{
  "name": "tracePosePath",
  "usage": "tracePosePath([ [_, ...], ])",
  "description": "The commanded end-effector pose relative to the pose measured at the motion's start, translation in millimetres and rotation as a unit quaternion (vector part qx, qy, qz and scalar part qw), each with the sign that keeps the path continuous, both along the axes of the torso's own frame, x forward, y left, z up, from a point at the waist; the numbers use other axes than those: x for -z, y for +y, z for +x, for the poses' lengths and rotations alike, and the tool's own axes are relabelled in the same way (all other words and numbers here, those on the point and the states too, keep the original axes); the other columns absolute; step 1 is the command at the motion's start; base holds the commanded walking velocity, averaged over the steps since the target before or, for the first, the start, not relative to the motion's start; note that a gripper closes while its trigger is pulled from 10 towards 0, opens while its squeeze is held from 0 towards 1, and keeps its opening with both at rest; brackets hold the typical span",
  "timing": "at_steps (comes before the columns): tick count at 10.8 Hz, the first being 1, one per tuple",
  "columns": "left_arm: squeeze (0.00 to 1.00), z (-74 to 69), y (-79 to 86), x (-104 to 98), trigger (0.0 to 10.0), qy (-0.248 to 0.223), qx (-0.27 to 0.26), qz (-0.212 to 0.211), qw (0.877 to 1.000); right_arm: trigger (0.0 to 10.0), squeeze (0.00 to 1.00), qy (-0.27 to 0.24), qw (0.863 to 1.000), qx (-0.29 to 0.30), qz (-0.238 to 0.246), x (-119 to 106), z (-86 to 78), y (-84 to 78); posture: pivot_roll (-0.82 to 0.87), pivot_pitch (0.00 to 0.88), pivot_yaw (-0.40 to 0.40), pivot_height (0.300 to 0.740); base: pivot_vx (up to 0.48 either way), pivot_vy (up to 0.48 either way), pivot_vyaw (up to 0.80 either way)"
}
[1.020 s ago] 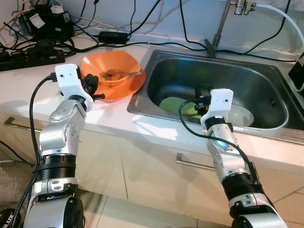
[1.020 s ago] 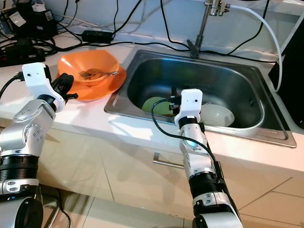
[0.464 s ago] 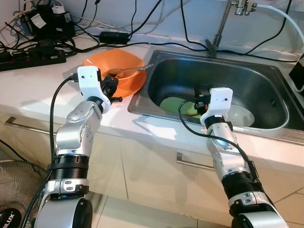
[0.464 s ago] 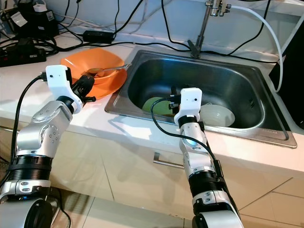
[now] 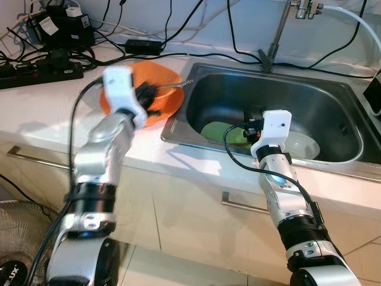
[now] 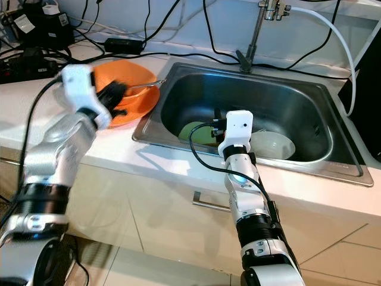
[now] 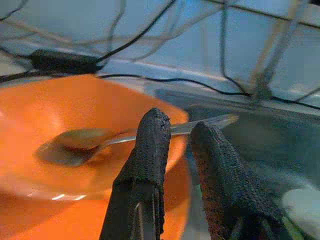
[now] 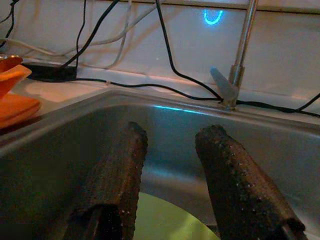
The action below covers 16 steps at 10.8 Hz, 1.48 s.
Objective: Kitchen organization
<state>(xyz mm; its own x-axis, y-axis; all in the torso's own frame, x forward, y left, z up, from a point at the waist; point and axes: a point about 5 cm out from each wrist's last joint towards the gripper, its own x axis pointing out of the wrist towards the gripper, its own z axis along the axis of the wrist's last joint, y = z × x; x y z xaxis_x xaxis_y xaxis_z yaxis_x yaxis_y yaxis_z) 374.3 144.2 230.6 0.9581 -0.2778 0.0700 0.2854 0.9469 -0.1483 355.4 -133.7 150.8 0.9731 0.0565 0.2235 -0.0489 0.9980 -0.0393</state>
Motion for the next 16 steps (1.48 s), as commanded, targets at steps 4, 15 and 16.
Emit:
tracePosePath([
  [4,0.00,18.5,0.1,24,10.0,0.059,-0.003,-0.022,0.998,10.0,0.00,-0.009,1.000,0.010,0.002,-2,-1.9,-5.9,0.18,0.030,-0.006,0.740,0.000,0.000,0.00],
  [15,0.00,-14.2,33.2,0,10.0,-0.088,-0.051,0.186,0.977,10.0,0.00,-0.004,1.000,-0.003,0.005,-3,3.0,2.0,0.23,0.017,-0.025,0.740,0.000,0.000,0.00],
  [16,0.00,-11.8,15.4,1,10.0,-0.104,-0.008,0.244,0.964,10.0,0.00,-0.007,1.000,-0.002,0.007,-3,2.4,3.2,0.22,0.014,-0.017,0.740,0.000,0.000,0.00],
])
